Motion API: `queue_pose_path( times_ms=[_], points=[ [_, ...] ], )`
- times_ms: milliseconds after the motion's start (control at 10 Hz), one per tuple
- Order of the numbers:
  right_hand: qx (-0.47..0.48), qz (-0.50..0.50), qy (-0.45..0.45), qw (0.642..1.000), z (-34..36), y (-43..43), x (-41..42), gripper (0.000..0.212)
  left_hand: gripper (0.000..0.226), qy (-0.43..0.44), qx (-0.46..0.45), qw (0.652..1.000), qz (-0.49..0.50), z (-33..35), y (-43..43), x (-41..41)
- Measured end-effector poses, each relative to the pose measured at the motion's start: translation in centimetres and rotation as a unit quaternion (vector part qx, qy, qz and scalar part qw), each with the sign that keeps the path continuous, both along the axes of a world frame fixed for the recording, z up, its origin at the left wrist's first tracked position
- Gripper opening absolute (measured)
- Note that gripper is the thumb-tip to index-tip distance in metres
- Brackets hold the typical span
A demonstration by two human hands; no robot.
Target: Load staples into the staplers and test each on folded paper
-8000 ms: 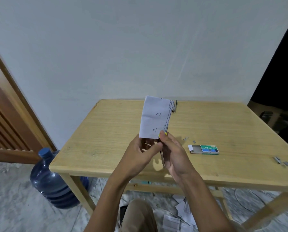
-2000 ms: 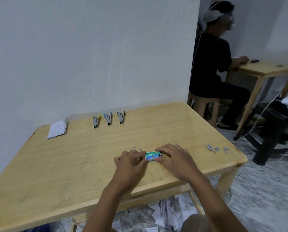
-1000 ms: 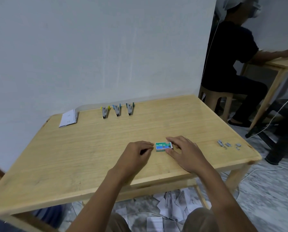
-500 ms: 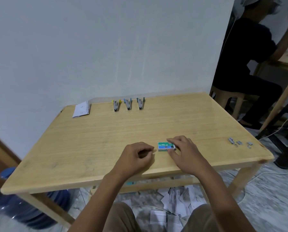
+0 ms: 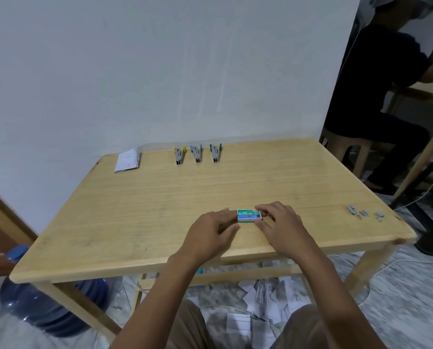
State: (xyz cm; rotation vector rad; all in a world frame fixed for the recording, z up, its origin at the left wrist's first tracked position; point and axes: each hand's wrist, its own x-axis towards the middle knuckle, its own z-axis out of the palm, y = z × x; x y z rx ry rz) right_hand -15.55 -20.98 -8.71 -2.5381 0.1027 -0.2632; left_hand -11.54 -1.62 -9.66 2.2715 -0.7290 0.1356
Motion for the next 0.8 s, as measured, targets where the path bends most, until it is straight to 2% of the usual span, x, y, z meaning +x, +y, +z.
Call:
queue_pose_path(
  times_ms=[500,700,800],
  points=[
    [0.0,-0.008,0.012,1.0,0.1,0.7,-1.2,0.04,0.025,0.027,-0.053,0.998,-0.016,-0.1,0.8,-1.3],
    [0.031,-0.011,0.005,0.999,0.6,0.9,-1.9,0.048,0.027,0.072,-0.085,0.994,-0.019,1.6,1.5,-1.4],
    [0.085,-0.009,0.006,0.996,2.0,1.2,-1.4,0.044,0.028,0.054,-0.067,0.996,0.005,3.3,2.2,-0.7]
  ],
)
